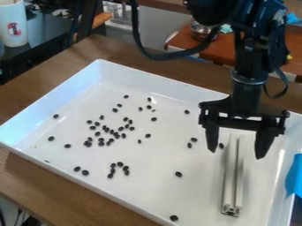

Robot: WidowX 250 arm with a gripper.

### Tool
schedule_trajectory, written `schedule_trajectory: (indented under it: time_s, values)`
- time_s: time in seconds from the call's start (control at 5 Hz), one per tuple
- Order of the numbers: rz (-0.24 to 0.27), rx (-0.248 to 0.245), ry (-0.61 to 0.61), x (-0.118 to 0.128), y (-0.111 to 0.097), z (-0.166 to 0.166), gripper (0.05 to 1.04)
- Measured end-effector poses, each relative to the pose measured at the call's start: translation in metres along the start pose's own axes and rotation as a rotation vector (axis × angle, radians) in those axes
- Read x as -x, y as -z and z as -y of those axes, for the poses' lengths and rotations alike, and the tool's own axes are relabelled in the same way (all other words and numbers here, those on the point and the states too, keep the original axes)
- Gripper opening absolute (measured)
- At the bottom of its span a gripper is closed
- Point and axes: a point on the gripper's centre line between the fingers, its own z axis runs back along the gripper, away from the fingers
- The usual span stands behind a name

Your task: Sweep into pile

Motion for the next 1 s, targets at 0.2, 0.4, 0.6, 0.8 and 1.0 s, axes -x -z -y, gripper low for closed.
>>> schedule_trajectory:
  time_s: [0.2, 0.4, 0.6, 0.8, 1.0]
  values:
    - [0.019, -0.005, 0.005, 0.001, 0.004, 0.0, 0.987]
    - [0.037, -0.019, 0.014, -0.001, 0.014, -0.002, 0.905]
    - [0.043, -0.029, 0.027, -0.002, 0.024, -0.004, 0.607]
    - [0.042, -0.033, 0.033, -0.003, 0.026, -0.009, 0.379]
    - [0.029, -0.02, 0.045, -0.007, 0.026, -0.018, 0.377]
